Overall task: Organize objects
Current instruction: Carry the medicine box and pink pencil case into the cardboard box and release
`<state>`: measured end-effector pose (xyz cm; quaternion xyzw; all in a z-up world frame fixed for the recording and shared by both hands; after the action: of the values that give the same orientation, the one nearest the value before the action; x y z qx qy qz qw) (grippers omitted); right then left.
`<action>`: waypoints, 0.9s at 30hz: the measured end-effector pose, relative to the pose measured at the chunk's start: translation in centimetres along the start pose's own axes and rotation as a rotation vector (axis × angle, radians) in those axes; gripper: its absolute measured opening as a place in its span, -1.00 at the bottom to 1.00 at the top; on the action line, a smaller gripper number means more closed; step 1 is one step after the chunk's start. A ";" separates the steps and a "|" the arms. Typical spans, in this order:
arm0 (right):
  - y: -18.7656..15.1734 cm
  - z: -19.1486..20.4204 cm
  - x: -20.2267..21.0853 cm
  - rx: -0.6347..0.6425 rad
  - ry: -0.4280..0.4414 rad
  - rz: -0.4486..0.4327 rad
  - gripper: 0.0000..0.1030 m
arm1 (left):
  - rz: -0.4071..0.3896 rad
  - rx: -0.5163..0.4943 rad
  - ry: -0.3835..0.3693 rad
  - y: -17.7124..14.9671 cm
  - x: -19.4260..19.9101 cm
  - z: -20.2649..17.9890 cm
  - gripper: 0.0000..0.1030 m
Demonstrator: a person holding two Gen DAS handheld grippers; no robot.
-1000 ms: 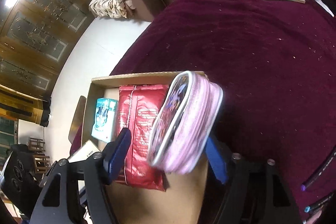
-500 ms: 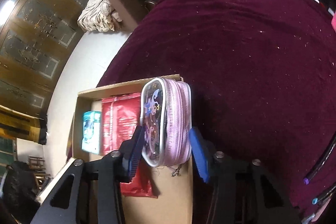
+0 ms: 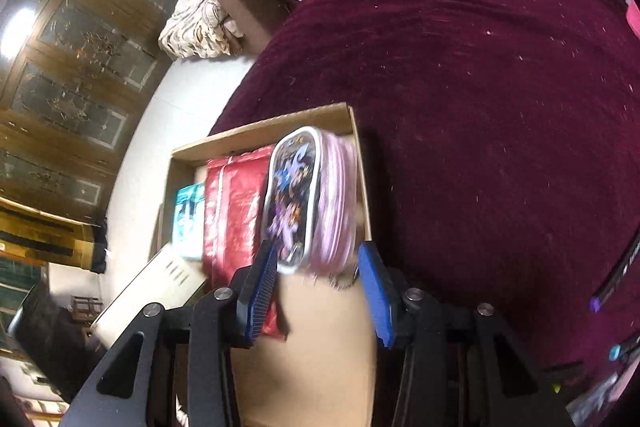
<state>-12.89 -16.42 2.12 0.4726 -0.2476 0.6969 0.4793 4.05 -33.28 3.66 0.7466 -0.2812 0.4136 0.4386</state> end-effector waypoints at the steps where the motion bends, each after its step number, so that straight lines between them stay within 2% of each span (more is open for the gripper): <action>1: -0.4 0.1 0.2 -0.005 0.015 -0.002 -0.07 | 0.001 0.001 0.002 0.0 -0.2 0.0 0.67; 6: -2.5 0.8 0.9 0.014 0.019 -0.011 -0.04 | -0.024 0.010 -0.006 0.9 -0.8 0.3 0.74; 10: -4.2 0.5 1.8 0.016 0.032 -0.015 0.01 | 0.026 0.007 -0.024 0.8 -0.5 -0.2 0.77; 14: -5.3 -0.2 2.4 0.003 0.040 -0.027 0.06 | 0.018 -0.004 -0.026 0.2 1.1 -0.5 0.79; 18: -6.4 -1.3 3.1 -0.021 0.051 -0.035 0.06 | 0.006 -0.017 -0.017 -0.9 2.5 -0.5 0.80; 20: -7.1 -1.9 3.7 -0.029 0.058 -0.044 0.06 | 0.024 -0.030 -0.012 -1.5 2.8 -0.5 0.80; 24: -8.5 -3.8 5.2 -0.072 0.068 -0.070 0.08 | 0.027 -0.065 -0.047 -3.1 4.3 -1.7 0.80; 27: -10.1 -6.3 6.5 -0.140 0.086 -0.094 0.10 | 0.005 -0.109 -0.071 -4.3 5.6 -3.0 0.66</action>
<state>-7.06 -4.40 4.18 0.4187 -0.2525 0.6743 0.5534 9.06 -29.00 7.52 0.7352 -0.3206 0.3718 0.4674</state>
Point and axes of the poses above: each gripper's, at about its wrist camera, not at the fingertips, and x roughly against the way its jaws point, z to its left, y to its top, the point moved 5 cm from there along -x, roughly the way its jaws point, and after that the axes turned 10 degrees about z, right-handed, at the moved point
